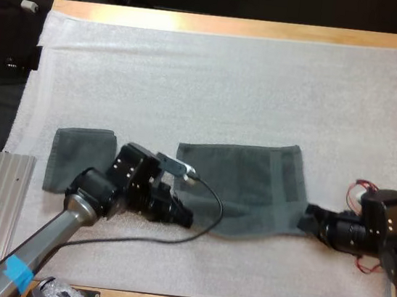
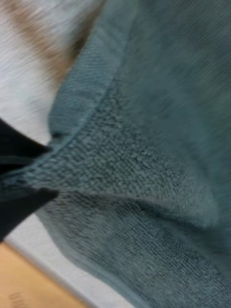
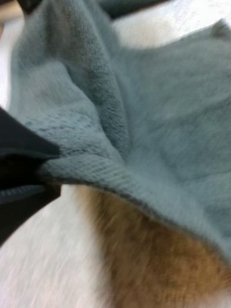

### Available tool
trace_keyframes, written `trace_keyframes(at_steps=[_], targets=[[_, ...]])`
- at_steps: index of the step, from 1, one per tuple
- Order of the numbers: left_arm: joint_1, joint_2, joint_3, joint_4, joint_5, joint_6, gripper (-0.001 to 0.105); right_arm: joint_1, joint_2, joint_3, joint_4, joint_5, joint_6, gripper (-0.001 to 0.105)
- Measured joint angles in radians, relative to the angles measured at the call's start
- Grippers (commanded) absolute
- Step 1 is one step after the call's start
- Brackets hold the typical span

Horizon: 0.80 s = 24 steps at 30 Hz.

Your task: Pick towel from pile, fold and stack

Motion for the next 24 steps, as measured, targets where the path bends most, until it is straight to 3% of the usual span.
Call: trace_keyframes(at_steps=[5, 12, 24], targets=[[0.073, 0.075, 0.000, -0.074, 0.006, -0.008, 0.000, 0.000, 0.140, 0.000, -0.240, -0.012, 0.171, 0.000], [0.137, 0.203, 0.000, -0.217, 0.113, -0.086, 0.000, 0.000, 0.336, -0.022, -0.476, -0.015, 0.329, 0.000], [0.228, 0.347, -0.007, -0.374, 0.161, -0.211, 0.000, 0.000, 0.504, -0.071, -0.556, 0.042, 0.444, 0.000]])
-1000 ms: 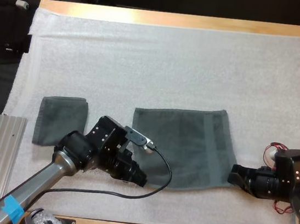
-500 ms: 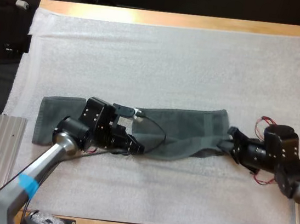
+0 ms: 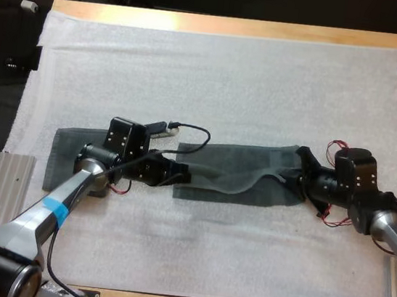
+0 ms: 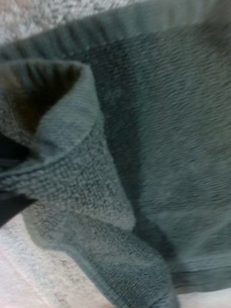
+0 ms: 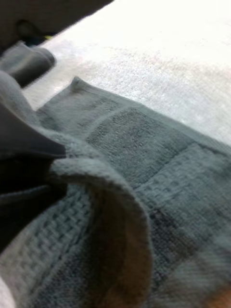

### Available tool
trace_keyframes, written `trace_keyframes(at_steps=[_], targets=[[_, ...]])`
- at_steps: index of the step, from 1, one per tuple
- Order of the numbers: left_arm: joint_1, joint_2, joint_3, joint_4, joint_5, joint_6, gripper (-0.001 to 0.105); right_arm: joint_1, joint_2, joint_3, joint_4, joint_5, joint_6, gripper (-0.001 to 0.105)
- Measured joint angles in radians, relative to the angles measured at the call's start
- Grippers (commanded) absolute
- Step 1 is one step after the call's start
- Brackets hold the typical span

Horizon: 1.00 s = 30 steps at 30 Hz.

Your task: Pick towel from pile, fold and stack

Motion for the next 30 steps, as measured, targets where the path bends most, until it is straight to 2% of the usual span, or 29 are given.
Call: trace_keyframes(at_steps=[6, 8, 11, 13, 14, 15, 19, 25, 30], targets=[[0.008, 0.022, -0.002, -0.065, 0.004, -0.022, 0.000, 0.000, 0.004, 0.000, -0.018, 0.046, 0.008, 0.000], [0.008, 0.027, -0.002, -0.077, 0.004, -0.022, 0.001, 0.000, 0.004, 0.000, -0.022, 0.053, 0.012, 0.006], [0.008, 0.027, -0.002, -0.096, 0.006, -0.026, 0.010, 0.000, 0.004, 0.000, -0.044, 0.056, 0.014, 0.029], [0.008, 0.027, -0.002, -0.117, 0.006, -0.035, 0.027, 0.000, 0.004, 0.000, -0.065, 0.058, 0.014, 0.051], [0.008, 0.027, -0.002, -0.125, 0.006, -0.043, 0.031, 0.000, 0.004, 0.000, -0.081, 0.060, 0.014, 0.054], [0.008, 0.027, -0.002, -0.132, 0.006, -0.048, 0.040, 0.000, 0.004, 0.000, -0.099, 0.061, 0.014, 0.059], [0.008, 0.027, -0.002, -0.173, 0.006, -0.053, 0.061, 0.000, 0.004, 0.000, -0.185, 0.065, 0.014, 0.059], [0.008, 0.027, -0.002, -0.293, 0.006, -0.127, 0.061, 0.000, 0.004, 0.000, -0.271, 0.090, 0.002, 0.059], [0.008, 0.027, -0.002, -0.318, 0.006, -0.148, 0.061, 0.000, 0.004, 0.000, -0.292, 0.091, -0.130, 0.059]])
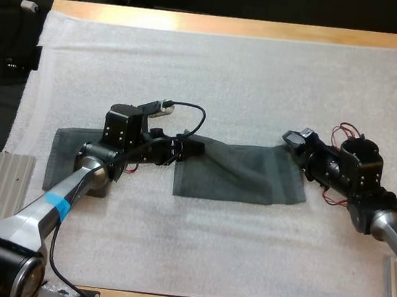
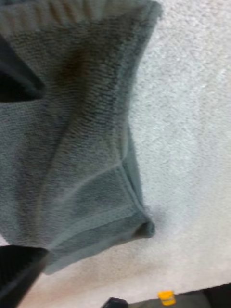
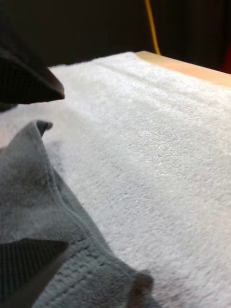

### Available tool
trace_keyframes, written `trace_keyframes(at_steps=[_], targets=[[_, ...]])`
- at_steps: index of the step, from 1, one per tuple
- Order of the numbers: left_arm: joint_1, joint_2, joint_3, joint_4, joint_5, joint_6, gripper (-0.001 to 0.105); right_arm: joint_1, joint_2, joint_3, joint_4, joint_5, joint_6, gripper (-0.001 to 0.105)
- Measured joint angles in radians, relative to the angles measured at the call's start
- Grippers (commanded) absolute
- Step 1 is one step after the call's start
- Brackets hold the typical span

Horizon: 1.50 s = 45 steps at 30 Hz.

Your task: Pick towel from pile, fold and stack

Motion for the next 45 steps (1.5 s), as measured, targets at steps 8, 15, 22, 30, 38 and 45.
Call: trace_keyframes(at_steps=[8, 15, 22, 30, 38, 45], targets=[[0.000, -0.055, 0.000, 0.080, -0.012, 0.026, 0.061, 0.000, -0.081, 0.000, 0.128, 0.058, -0.201, 0.059], [0.000, -0.219, 0.000, 0.244, -0.083, 0.146, 0.061, 0.000, -0.202, 0.000, 0.366, 0.111, -0.383, 0.059], [0.000, -0.371, 0.000, 0.460, -0.155, 0.248, 0.061, 0.000, -0.311, -0.025, 0.591, 0.158, -0.516, 0.059], [0.000, -0.578, 0.000, 0.644, -0.172, 0.298, 0.061, 0.000, -0.378, -0.144, 0.859, 0.222, -0.678, 0.059], [0.000, -0.783, 0.000, 0.808, -0.173, 0.311, 0.061, 0.000, -0.379, -0.251, 0.994, 0.226, -0.723, 0.059], [0.000, -0.957, 0.000, 0.951, -0.174, 0.311, 0.061, 0.000, -0.379, -0.257, 1.015, 0.233, -0.751, 0.059]])
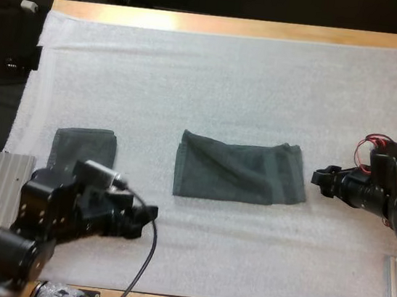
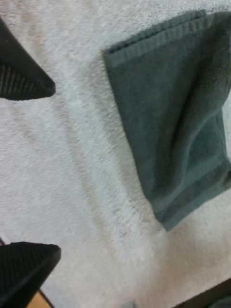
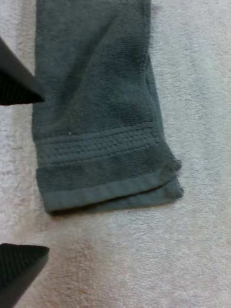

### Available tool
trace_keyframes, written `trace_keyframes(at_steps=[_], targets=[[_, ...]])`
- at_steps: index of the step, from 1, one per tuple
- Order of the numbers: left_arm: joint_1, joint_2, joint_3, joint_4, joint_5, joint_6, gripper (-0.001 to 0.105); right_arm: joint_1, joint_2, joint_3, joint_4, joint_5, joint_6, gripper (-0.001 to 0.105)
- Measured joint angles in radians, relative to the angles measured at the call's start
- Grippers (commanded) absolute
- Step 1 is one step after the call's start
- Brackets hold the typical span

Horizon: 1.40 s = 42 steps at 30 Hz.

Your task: Pick towel from pile, fold and stack

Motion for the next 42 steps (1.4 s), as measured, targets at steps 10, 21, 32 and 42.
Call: trace_keyframes(at_steps=[10, 21, 32, 42], targets=[[0.000, -0.057, 0.000, 0.030, -0.003, 0.000, 0.061, 0.000, 0.112, -0.001, -0.067, 0.001, -0.045, 0.059], [0.000, -0.057, 0.000, 0.032, -0.003, 0.000, 0.061, -0.018, 0.316, -0.001, -0.183, -0.043, -0.053, 0.059], [0.000, -0.057, 0.000, -0.007, -0.003, -0.002, 0.061, -0.231, 0.433, -0.002, -0.227, -0.263, -0.061, 0.059], [0.000, -0.057, 0.000, -0.137, -0.003, -0.049, 0.061, -0.260, 0.550, -0.002, -0.252, -0.360, -0.096, 0.059]])
